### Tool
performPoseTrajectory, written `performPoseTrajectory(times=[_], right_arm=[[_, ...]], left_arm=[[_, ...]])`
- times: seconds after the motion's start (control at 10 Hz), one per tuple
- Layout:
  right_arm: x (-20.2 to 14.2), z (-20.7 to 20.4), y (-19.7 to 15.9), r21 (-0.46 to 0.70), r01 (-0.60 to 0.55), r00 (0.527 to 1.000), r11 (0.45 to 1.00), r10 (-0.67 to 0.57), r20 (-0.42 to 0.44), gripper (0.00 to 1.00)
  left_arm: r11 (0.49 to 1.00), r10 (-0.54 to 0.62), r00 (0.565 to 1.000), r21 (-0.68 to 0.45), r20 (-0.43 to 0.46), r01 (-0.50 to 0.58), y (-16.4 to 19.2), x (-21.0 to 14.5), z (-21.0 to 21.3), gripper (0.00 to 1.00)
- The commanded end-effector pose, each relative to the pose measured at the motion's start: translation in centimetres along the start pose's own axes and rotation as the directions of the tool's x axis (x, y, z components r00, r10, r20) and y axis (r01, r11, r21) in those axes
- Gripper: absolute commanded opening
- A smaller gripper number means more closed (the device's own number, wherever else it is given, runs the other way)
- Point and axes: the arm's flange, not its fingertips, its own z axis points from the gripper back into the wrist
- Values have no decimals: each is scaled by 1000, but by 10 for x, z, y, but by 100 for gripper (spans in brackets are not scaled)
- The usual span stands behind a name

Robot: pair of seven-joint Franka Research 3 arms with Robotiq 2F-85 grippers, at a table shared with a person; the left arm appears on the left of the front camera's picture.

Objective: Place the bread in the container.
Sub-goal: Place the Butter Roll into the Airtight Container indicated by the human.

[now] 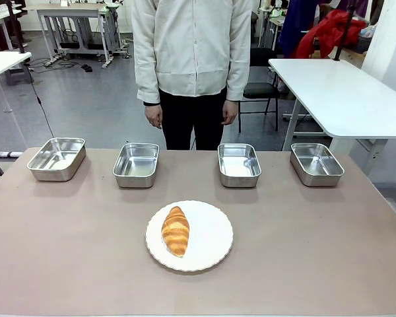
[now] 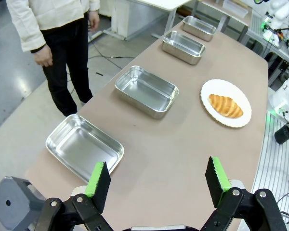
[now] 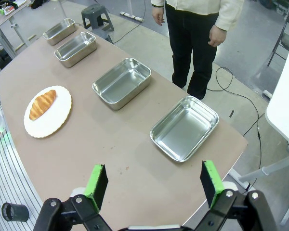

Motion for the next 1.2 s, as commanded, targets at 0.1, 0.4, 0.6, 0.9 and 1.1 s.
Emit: performPoseTrajectory(times=[0.1, 0.4, 0.6, 0.9, 1.1], right_arm=[[2, 0, -2, 5, -19, 1000, 1000, 18, 24, 100], [2, 0, -2, 5, -19, 1000, 1000, 18, 24, 100], [2, 0, -2, 5, -19, 1000, 1000, 18, 24, 100], [2, 0, -2, 5, -19, 1000, 1000, 18, 24, 100], [2, 0, -2, 5, -19, 1000, 1000, 18, 24, 100]], left_arm=[[1000, -12, 1000, 1, 8, 12, -2, 1, 1, 100], [1000, -12, 1000, 1, 8, 12, -2, 1, 1, 100], [1000, -12, 1000, 1, 8, 12, -2, 1, 1, 100], [1000, -12, 1000, 1, 8, 12, -2, 1, 1, 100], [1000, -12, 1000, 1, 8, 12, -2, 1, 1, 100]])
